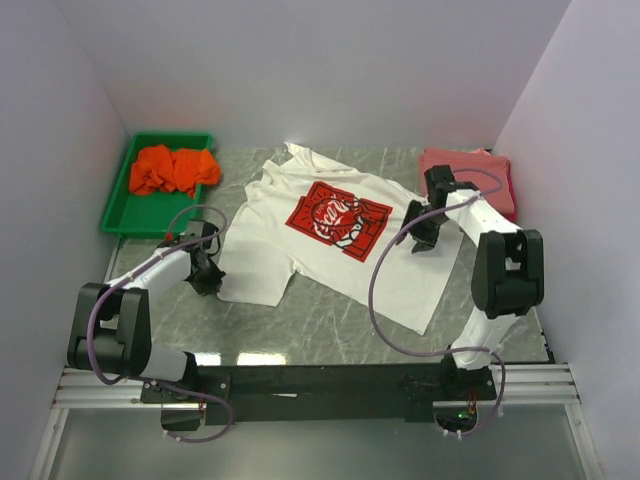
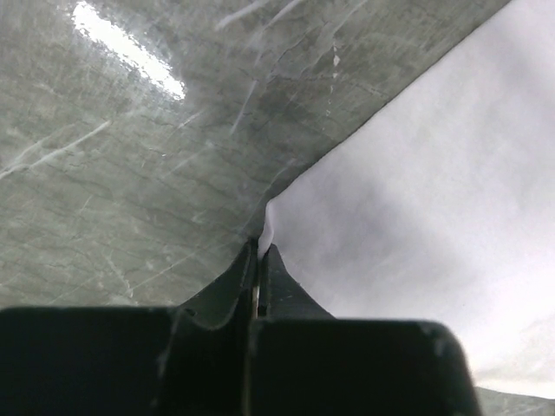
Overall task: Fold and stack the t-shirts
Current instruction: Flatten the tshirt out
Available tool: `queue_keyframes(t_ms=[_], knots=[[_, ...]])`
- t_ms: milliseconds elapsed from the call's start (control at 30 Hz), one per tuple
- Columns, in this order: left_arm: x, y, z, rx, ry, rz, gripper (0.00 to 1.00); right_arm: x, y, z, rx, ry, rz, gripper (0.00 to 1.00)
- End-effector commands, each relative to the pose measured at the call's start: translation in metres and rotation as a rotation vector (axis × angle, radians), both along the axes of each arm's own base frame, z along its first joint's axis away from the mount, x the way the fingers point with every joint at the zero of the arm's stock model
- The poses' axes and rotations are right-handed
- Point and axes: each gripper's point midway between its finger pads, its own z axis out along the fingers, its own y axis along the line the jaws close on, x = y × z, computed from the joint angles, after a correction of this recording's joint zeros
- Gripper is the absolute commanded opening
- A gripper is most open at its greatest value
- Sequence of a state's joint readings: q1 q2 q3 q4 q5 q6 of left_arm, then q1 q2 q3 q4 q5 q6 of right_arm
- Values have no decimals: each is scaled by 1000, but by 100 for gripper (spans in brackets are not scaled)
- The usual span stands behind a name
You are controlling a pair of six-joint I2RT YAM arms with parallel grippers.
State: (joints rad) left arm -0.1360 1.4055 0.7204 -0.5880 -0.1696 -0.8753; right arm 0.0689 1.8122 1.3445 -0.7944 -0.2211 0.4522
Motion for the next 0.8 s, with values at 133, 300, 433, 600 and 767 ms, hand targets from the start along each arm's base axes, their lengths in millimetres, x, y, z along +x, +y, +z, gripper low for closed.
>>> queue_keyframes(t_ms=[133, 300, 433, 600, 767], knots=[[26, -7, 26, -29, -68, -101, 1, -69, 2, -14, -88, 35, -21, 56], [35, -13, 38, -48, -103, -177, 1, -120, 5, -32, -134, 77, -41, 56], [33, -16, 42, -60, -122, -210, 1, -151, 1, -45, -162, 110, -109, 56], [25, -15, 54, -59, -165, -231, 1, -185, -9, -58, -182, 115, -185, 56], [19, -18, 72, -74, -201, -252, 1, -198, -16, -60, -220, 133, -228, 56]])
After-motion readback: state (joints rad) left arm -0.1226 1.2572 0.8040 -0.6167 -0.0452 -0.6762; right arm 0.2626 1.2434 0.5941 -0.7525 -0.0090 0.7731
